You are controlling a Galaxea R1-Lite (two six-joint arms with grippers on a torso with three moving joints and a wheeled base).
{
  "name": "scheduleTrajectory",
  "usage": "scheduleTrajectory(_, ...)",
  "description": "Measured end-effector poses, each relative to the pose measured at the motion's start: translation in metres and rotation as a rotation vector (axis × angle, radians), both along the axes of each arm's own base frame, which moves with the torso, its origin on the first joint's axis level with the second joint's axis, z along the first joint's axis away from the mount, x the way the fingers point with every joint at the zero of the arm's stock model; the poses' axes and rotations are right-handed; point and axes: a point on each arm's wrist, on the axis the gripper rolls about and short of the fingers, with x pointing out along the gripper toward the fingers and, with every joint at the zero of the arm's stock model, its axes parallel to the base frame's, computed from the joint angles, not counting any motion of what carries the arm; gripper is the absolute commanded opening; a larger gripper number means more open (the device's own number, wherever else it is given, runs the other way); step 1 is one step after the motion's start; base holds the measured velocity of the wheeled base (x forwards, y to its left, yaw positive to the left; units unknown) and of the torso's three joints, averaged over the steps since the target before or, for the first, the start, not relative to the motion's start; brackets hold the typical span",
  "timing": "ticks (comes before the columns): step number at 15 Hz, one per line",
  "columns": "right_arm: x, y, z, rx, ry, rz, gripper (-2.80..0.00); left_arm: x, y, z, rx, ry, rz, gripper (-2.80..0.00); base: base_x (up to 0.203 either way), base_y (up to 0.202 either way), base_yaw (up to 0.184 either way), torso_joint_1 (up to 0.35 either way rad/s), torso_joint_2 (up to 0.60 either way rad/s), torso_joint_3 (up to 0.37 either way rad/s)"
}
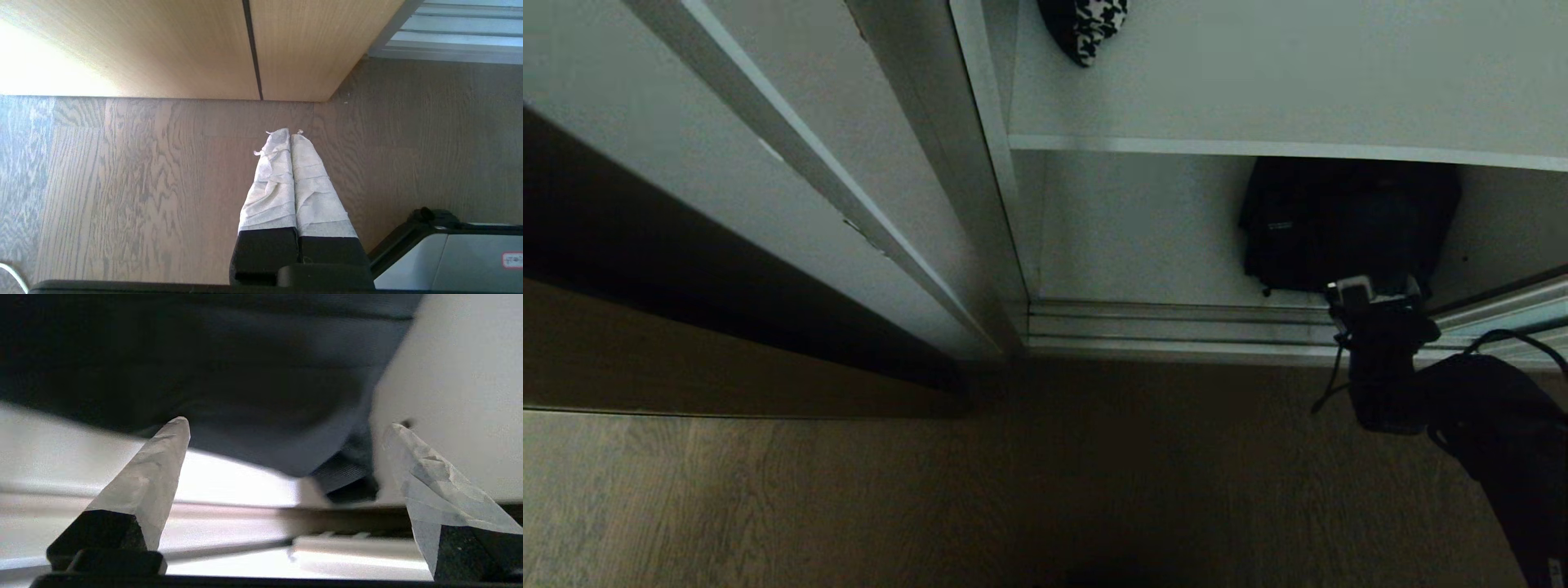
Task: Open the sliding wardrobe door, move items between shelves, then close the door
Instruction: Place the bag on the higher shelf
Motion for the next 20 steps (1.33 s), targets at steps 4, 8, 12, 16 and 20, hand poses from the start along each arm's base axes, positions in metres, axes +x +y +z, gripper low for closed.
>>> scheduleTrajectory(4,0.004,0.003,-0.011,0.085,0.053,0.033,0.0,0.0,0.0,0.0,0.0,0.0,0.0,-2.8,0.0,0.0,0.0,0.0,0.0,0.0)
scheduleTrajectory(8,0.005,0.011,-0.012,0.088,0.049,0.046,0.0,0.0,0.0,0.0,0.0,0.0,0.0,-2.8,0.0,0.0,0.0,0.0,0.0,0.0)
scheduleTrajectory(12,0.006,0.015,-0.009,0.084,0.053,0.056,0.0,0.0,0.0,0.0,0.0,0.0,0.0,-2.8,0.0,0.0,0.0,0.0,0.0,0.0)
scheduleTrajectory(16,0.005,0.021,0.018,0.068,-0.016,0.074,0.0,0.0,0.0,0.0,0.0,0.0,0.0,-2.8,0.0,0.0,0.0,0.0,0.0,0.0)
scheduleTrajectory(20,0.005,0.023,0.029,0.066,-0.037,0.075,0.0,0.0,0.0,0.0,0.0,0.0,0.0,-2.8,0.0,0.0,0.0,0.0,0.0,0.0)
